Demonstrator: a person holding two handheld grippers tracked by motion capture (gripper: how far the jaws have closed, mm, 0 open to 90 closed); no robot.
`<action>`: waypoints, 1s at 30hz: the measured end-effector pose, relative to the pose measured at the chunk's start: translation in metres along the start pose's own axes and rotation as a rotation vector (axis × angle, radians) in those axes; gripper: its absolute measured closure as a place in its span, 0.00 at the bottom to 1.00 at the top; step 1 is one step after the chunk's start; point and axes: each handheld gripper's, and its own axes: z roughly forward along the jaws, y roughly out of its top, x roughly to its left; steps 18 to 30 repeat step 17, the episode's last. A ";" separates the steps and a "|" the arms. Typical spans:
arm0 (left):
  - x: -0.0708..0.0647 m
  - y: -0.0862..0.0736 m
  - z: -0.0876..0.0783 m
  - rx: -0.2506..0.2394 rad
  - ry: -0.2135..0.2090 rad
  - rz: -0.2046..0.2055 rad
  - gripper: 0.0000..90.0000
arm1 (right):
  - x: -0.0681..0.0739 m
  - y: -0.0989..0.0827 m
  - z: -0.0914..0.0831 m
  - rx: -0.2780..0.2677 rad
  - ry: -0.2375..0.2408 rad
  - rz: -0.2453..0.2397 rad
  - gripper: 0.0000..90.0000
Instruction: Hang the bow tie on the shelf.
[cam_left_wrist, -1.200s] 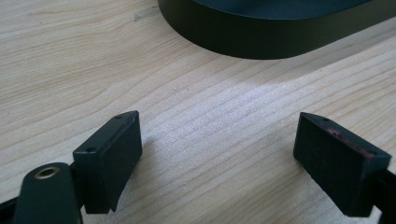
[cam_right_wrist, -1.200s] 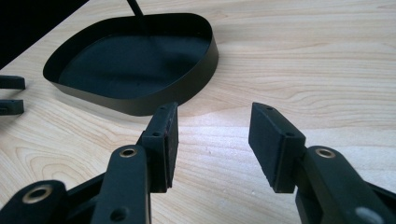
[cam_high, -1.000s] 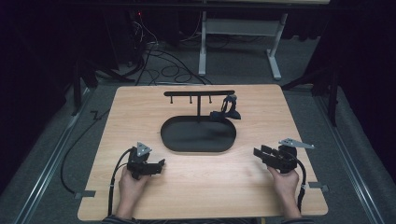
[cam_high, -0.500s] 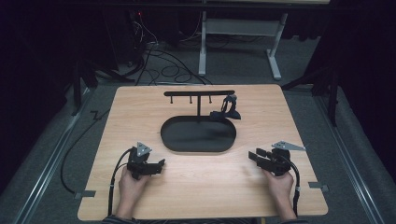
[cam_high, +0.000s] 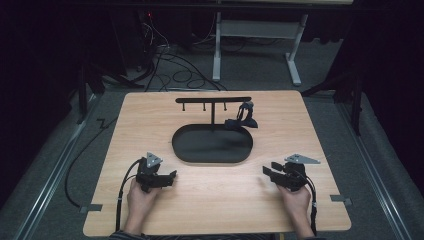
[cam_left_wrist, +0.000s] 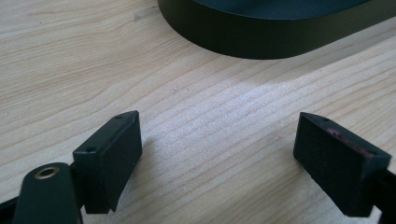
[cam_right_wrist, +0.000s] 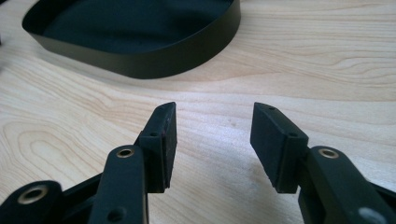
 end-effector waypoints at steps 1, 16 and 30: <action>0.000 0.000 0.000 0.000 0.000 0.000 0.17 | 0.001 0.000 0.001 0.007 -0.008 -0.008 0.58; 0.000 0.000 0.000 0.000 0.000 0.001 0.18 | 0.017 -0.007 0.013 0.081 -0.124 -0.154 0.50; 0.000 0.000 0.000 0.000 0.000 0.001 0.17 | 0.017 -0.007 0.013 0.081 -0.124 -0.154 0.50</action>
